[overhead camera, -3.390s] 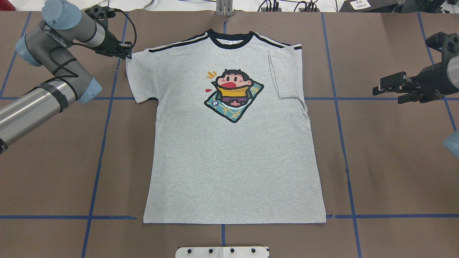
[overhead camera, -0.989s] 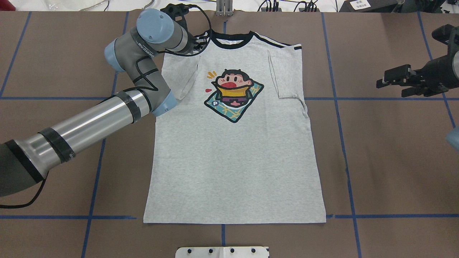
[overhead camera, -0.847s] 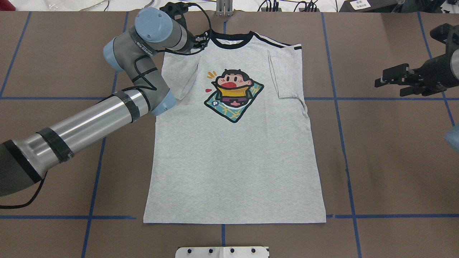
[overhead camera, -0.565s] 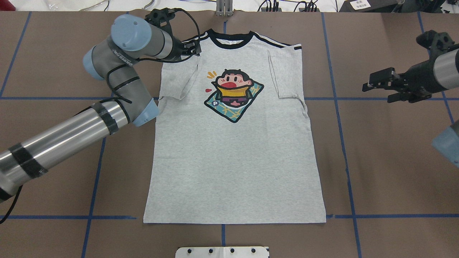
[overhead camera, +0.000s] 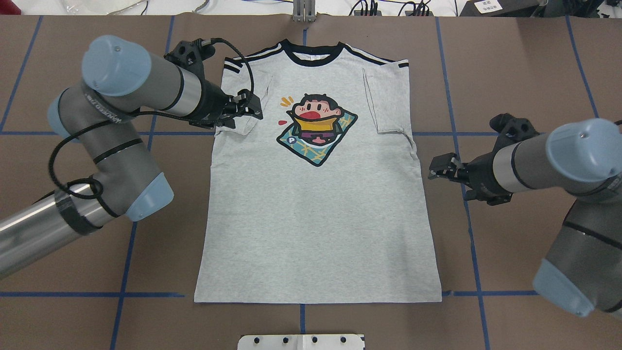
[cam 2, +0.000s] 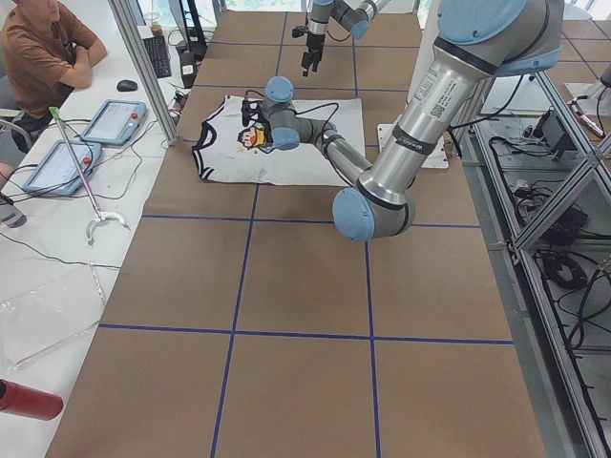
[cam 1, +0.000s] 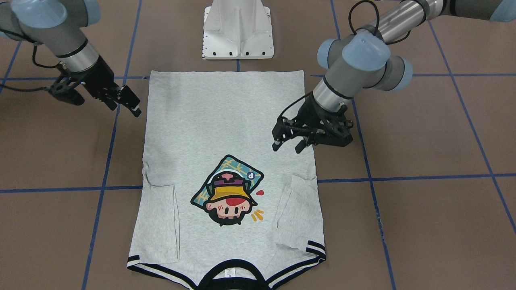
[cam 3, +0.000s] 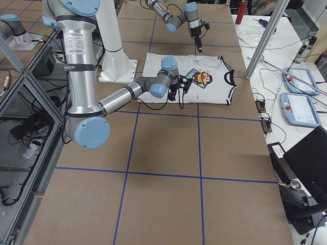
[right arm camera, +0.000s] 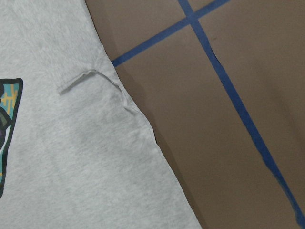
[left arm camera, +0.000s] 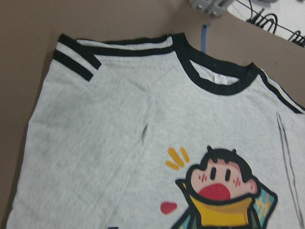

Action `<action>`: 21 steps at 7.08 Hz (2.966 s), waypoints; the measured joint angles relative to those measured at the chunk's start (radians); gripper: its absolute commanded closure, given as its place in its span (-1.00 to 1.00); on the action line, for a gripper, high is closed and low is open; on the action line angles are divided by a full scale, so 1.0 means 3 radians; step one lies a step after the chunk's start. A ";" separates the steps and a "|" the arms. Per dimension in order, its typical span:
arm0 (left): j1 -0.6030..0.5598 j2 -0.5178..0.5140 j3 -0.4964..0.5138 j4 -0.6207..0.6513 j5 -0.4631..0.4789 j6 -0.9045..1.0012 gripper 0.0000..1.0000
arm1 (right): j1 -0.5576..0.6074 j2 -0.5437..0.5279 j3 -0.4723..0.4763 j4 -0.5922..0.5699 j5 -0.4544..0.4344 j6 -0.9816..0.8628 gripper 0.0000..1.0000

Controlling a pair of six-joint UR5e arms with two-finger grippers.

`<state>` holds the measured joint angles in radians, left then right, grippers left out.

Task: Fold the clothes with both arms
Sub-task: 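Move both grippers down to the hem corners nearest the robot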

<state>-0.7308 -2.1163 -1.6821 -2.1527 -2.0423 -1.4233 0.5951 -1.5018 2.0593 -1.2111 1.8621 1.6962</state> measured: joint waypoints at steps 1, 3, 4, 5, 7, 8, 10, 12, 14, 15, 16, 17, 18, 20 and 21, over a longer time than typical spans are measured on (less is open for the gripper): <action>0.0036 0.0143 -0.0315 0.0094 -0.0090 -0.0138 -0.68 | -0.0287 -0.0013 0.0151 -0.0164 -0.0262 0.0344 -1.00; 0.0060 0.0271 -0.0528 0.0130 -0.0149 -0.0270 -0.67 | -0.0756 -0.0089 0.0274 -0.0257 -0.0665 0.1068 -0.94; 0.0064 0.0286 -0.0555 0.0132 -0.0151 -0.0278 -0.67 | -0.0984 -0.0171 0.0292 -0.0265 -0.0900 0.1350 -0.88; 0.0065 0.0295 -0.0578 0.0135 -0.0144 -0.0277 -0.67 | -0.1154 -0.0233 0.0304 -0.0267 -0.1017 0.1594 -0.84; 0.0069 0.0297 -0.0613 0.0139 -0.0131 -0.0274 -0.68 | -0.1473 -0.0379 0.0315 -0.0268 -0.1183 0.1866 -0.77; 0.0071 0.0300 -0.0614 0.0140 -0.0125 -0.0276 -0.68 | -0.1572 -0.0436 0.0325 -0.0269 -0.1234 0.1925 -0.69; 0.0071 0.0304 -0.0624 0.0141 -0.0121 -0.0282 -0.68 | -0.1738 -0.0481 0.0325 -0.0270 -0.1279 0.2047 -0.37; 0.0073 0.0302 -0.0636 0.0144 -0.0121 -0.0291 -0.68 | -0.1807 -0.0502 0.0320 -0.0293 -0.1299 0.2087 -0.15; 0.0073 0.0300 -0.0643 0.0145 -0.0121 -0.0297 -0.68 | -0.1822 -0.0514 0.0316 -0.0339 -0.1304 0.2092 -0.13; 0.0074 0.0300 -0.0643 0.0145 -0.0121 -0.0296 -0.68 | -0.1823 -0.0515 0.0316 -0.0346 -0.1307 0.2091 -0.01; 0.0074 0.0301 -0.0642 0.0145 -0.0121 -0.0294 -0.68 | -0.1822 -0.0515 0.0317 -0.0349 -0.1307 0.2090 0.15; 0.0074 0.0303 -0.0640 0.0145 -0.0121 -0.0293 -0.68 | -0.1824 -0.0509 0.0314 -0.0350 -0.1305 0.2091 0.70; 0.0074 0.0304 -0.0639 0.0145 -0.0121 -0.0293 -0.69 | -0.1825 -0.0499 0.0307 -0.0350 -0.1304 0.2092 1.00; 0.0079 0.0297 -0.0644 0.0145 -0.0122 -0.0298 -0.69 | -0.1820 -0.0486 0.0314 -0.0350 -0.1303 0.2093 1.00; 0.0097 0.0291 -0.0659 0.0144 -0.0127 -0.0378 -0.69 | -0.1816 -0.0483 0.0329 -0.0350 -0.1298 0.2093 1.00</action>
<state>-0.7017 -2.0290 -1.8797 -2.1096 -2.0803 -1.5368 0.0502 -1.6468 2.1580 -1.3162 1.4725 2.3240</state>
